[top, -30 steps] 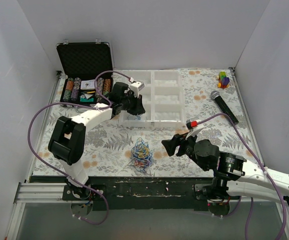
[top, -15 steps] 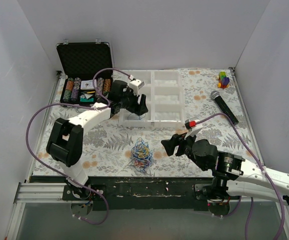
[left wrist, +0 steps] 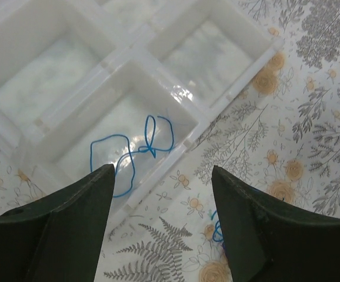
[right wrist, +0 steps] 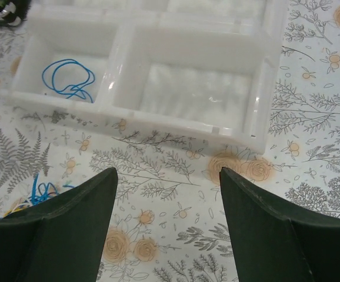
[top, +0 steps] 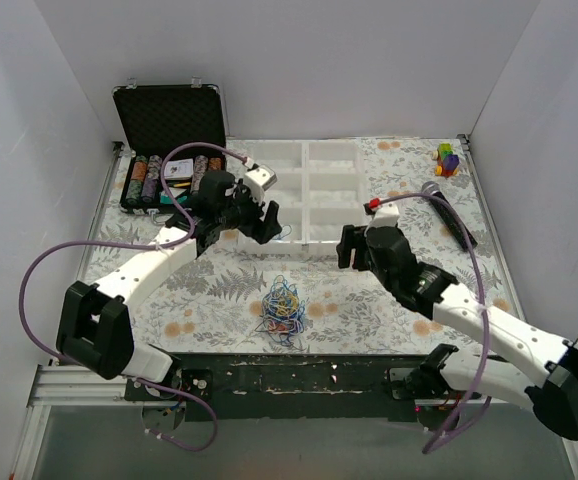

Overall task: Untangle the cables
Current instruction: Move the bin to the center of the board.

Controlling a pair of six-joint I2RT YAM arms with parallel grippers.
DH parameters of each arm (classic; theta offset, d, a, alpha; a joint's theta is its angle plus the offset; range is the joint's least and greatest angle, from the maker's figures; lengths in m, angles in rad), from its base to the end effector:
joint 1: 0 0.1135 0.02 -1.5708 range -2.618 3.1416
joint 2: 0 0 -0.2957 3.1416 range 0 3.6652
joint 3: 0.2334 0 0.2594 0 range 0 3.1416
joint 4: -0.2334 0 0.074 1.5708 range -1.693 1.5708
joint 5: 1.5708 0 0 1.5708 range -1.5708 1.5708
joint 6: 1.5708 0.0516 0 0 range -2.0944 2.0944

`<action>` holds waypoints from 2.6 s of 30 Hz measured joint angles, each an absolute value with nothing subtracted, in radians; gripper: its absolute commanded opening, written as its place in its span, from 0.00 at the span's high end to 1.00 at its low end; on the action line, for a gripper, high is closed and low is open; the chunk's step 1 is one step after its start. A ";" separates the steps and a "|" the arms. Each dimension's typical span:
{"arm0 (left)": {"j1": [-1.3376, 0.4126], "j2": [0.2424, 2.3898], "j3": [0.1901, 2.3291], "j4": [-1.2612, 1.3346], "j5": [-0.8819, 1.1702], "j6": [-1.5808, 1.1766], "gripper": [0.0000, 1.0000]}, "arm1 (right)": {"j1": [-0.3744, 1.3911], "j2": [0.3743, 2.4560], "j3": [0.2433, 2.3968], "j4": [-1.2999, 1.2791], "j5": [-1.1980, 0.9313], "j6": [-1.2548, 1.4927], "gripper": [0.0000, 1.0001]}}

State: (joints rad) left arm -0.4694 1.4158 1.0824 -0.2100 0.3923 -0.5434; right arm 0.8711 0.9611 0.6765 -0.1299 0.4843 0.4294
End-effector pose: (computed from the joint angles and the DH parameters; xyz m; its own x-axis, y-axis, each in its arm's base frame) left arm 0.2913 -0.1699 0.3168 -0.7617 -0.1493 -0.6305 0.3692 0.6996 -0.6118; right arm 0.1596 0.1523 0.2945 -0.4034 0.0929 -0.9103 -0.2581 0.9429 0.2106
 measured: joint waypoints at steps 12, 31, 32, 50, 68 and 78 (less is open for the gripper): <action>-0.302 1.382 1.076 -0.421 0.400 -0.575 0.31 | 0.743 1.443 1.039 -0.051 0.282 0.356 0.21; -0.239 1.163 1.113 -0.728 0.458 -0.429 0.28 | 0.787 1.752 1.174 -0.113 0.361 0.450 0.67; -0.239 1.158 1.114 -0.733 0.459 -0.423 0.28 | 0.793 1.747 1.167 -0.112 0.373 0.466 0.68; -0.239 1.048 1.097 -0.767 0.498 -0.388 0.28 | 1.043 1.679 1.126 -0.287 0.604 0.749 0.33; -0.239 1.016 1.033 -0.795 0.539 -0.369 0.28 | 1.175 1.398 0.952 -0.210 0.493 0.707 0.41; -0.239 1.007 1.005 -0.809 0.566 -0.362 0.28 | 1.177 1.453 0.903 -0.103 0.426 0.693 0.41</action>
